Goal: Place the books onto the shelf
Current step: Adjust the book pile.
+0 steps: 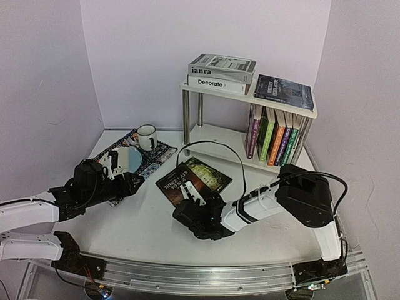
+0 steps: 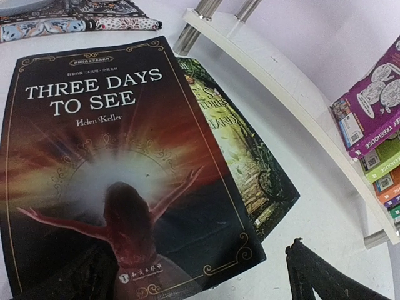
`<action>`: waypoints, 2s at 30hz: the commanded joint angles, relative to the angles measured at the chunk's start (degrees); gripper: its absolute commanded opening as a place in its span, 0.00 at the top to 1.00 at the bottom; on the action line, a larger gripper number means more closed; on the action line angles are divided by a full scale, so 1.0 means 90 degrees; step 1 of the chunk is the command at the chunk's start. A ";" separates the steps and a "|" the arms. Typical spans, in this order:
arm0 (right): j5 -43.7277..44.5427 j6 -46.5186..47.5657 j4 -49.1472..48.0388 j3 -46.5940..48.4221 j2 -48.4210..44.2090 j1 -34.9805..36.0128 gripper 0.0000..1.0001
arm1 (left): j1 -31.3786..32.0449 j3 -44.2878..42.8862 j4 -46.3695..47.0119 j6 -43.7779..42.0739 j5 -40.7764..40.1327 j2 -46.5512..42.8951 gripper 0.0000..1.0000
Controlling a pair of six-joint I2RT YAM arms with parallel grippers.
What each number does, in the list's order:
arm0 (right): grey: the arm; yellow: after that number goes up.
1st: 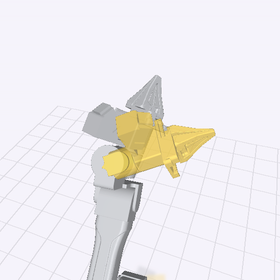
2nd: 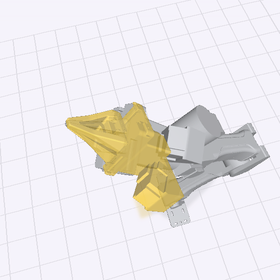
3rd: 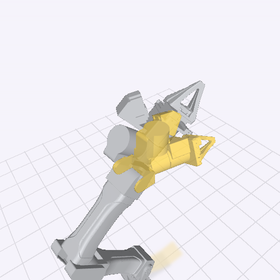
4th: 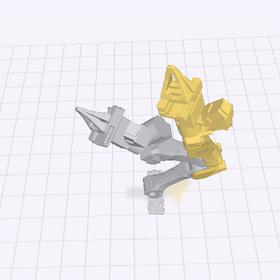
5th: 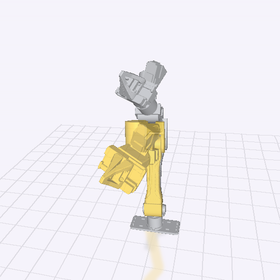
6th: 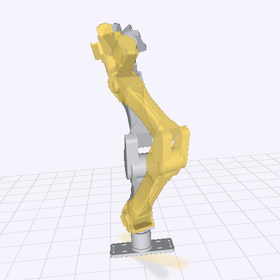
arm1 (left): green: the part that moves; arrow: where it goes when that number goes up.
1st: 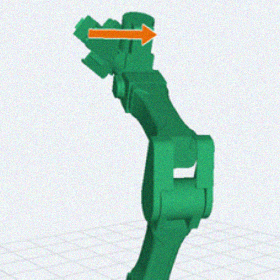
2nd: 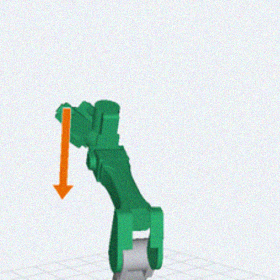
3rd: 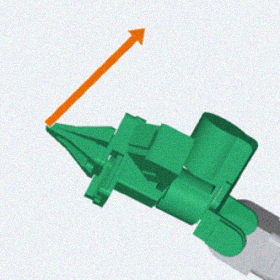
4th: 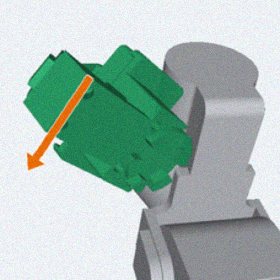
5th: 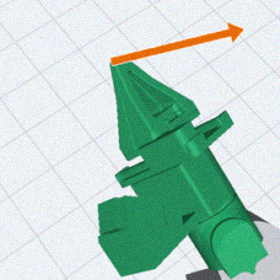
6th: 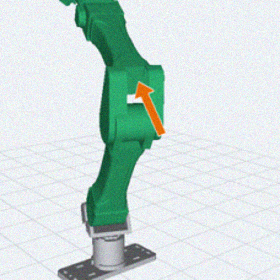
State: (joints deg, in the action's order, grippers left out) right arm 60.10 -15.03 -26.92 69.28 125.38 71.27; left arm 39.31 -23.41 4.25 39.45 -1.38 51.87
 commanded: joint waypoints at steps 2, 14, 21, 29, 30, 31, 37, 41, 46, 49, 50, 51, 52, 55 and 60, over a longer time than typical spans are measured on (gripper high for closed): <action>-0.0642 0.0396 0.0312 -0.0267 -0.0668 -0.0028 0.02 | -0.0950 0.0249 0.0923 0.0306 0.1525 0.0432 0.33; -0.1161 0.0310 0.0853 -0.1046 -0.2185 -0.0028 0.02 | -0.1334 -0.0366 0.1075 -0.0129 0.1929 0.1531 0.31; -0.2332 0.0212 0.0046 -0.2300 -0.3897 -0.0115 0.02 | -0.1572 -0.0768 0.1168 -0.0205 0.2263 0.2088 0.30; -0.3905 -0.0092 0.1490 -0.1713 -0.3674 -0.0515 0.04 | -0.1724 -0.1117 0.1172 -0.0489 0.2217 0.2447 0.29; -0.4219 -0.0141 0.1623 -0.1587 -0.3593 -0.0557 0.02 | -0.1768 -0.1171 0.1171 -0.0514 0.2261 0.2492 0.29; -0.4435 -0.0209 0.1710 -0.1487 -0.3518 -0.0579 0.02 | -0.1817 -0.1225 0.1169 -0.0540 0.2307 0.2549 0.29; -0.3932 -0.0997 0.1644 -0.1451 -0.3400 -0.0585 0.02 | -0.2113 -0.1639 0.1169 -0.0667 0.2612 0.3179 0.27; -0.3969 -0.1702 0.1714 -0.1364 -0.3243 -0.0633 0.02 | -0.2140 -0.1925 0.1169 -0.0931 0.2685 0.3657 0.28; -0.4389 -0.3085 0.1672 -0.1313 -0.2966 -0.0724 0.02 | -0.2141 -0.2207 0.1168 -0.1362 0.2700 0.4243 0.29; -0.4310 -0.3441 0.1643 -0.1315 -0.2868 -0.0726 0.02 | -0.2134 -0.2490 0.1169 -0.1490 0.3133 0.4669 0.29; -0.4268 -0.3523 0.1611 -0.1351 -0.2860 -0.0724 0.02 | -0.2132 -0.2608 0.1169 -0.1529 0.3290 0.4839 0.29; -0.4236 -0.3579 0.1574 -0.1388 -0.2864 -0.0724 0.02 | -0.2132 -0.2730 0.1169 -0.1577 0.3400 0.4967 0.29; -0.4217 -0.3659 0.1530 -0.1432 -0.2874 -0.0722 0.02 | -0.2132 -0.2826 0.1169 -0.1654 0.3512 0.5106 0.29; -0.4197 -0.3992 0.1413 -0.1522 -0.2884 -0.0727 0.02 | -0.2132 -0.3176 0.1168 -0.1903 0.3734 0.5520 0.31; -0.4227 -0.4240 0.1293 -0.1469 -0.2813 -0.0725 0.02 | -0.2128 -0.3690 0.1159 -0.2052 0.4124 0.6243 0.40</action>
State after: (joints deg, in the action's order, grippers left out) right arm 21.39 -49.26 -14.98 55.57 99.44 64.79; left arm 20.20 -52.19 13.11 23.70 31.07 104.45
